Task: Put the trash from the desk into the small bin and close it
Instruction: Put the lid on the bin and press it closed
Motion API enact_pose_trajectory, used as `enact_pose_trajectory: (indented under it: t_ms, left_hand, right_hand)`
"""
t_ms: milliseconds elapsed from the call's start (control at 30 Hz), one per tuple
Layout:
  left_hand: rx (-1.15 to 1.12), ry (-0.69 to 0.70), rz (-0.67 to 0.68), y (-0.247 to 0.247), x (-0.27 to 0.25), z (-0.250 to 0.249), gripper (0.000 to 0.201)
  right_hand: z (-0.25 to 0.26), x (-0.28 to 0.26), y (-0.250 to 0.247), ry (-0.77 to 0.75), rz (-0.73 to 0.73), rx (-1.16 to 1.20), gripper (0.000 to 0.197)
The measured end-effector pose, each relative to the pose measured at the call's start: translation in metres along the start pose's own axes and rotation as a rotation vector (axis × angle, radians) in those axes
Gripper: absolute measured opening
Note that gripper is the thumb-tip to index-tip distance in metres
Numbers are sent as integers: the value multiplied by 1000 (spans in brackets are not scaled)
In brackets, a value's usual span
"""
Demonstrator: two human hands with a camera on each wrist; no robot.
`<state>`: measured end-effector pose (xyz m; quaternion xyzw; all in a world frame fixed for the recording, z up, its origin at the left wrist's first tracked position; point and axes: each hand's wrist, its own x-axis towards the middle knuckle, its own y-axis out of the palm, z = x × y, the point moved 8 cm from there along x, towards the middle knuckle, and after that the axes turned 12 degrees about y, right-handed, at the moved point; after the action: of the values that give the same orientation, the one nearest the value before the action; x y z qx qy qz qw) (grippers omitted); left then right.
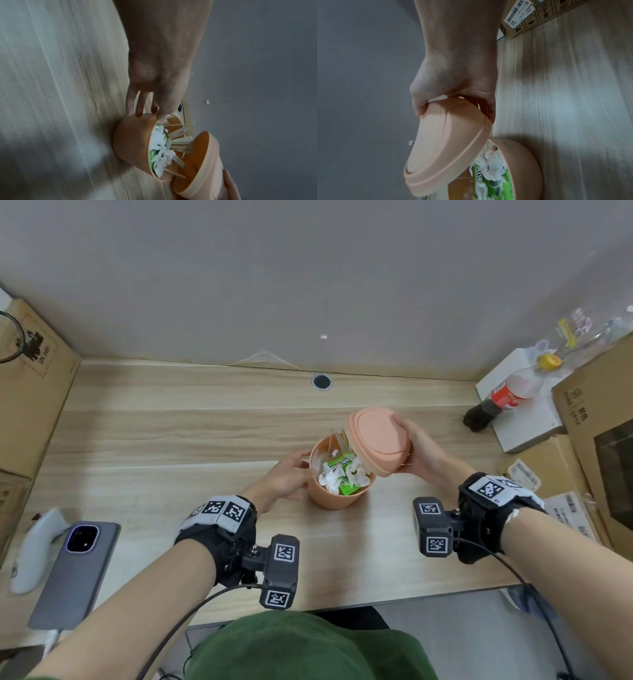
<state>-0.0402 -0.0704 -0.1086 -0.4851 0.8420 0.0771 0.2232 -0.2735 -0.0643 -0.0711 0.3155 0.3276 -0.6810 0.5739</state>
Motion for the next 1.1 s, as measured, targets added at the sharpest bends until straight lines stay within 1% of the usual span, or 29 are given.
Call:
enact_pose_trajectory:
  t_ms: [133,300,500,633,967,1100]
  left_hand:
    - [51,44,9,-5,8,-8,44]
    - [108,60,-22,-15,23,-8,43]
    - [2,23,-70,-17,34,-10,36]
    - [-54,5,-69,-16,36,-7,32]
    - [-186,-29,-37,-10,25,-9,33]
    - [-171,-1,2,-8,23,-9,45]
  right_hand:
    - [8,6,9,-6,52,-10,44]
    - [19,13,12,-24,54,-94,46]
    - [26,11,26,-74,72,-317,49]
    - [22,12,34,-104,46,-433,48]
    - [17,4,45,-158,-30,-409,62]
    - [17,3,50,-168,-35,-441,67]
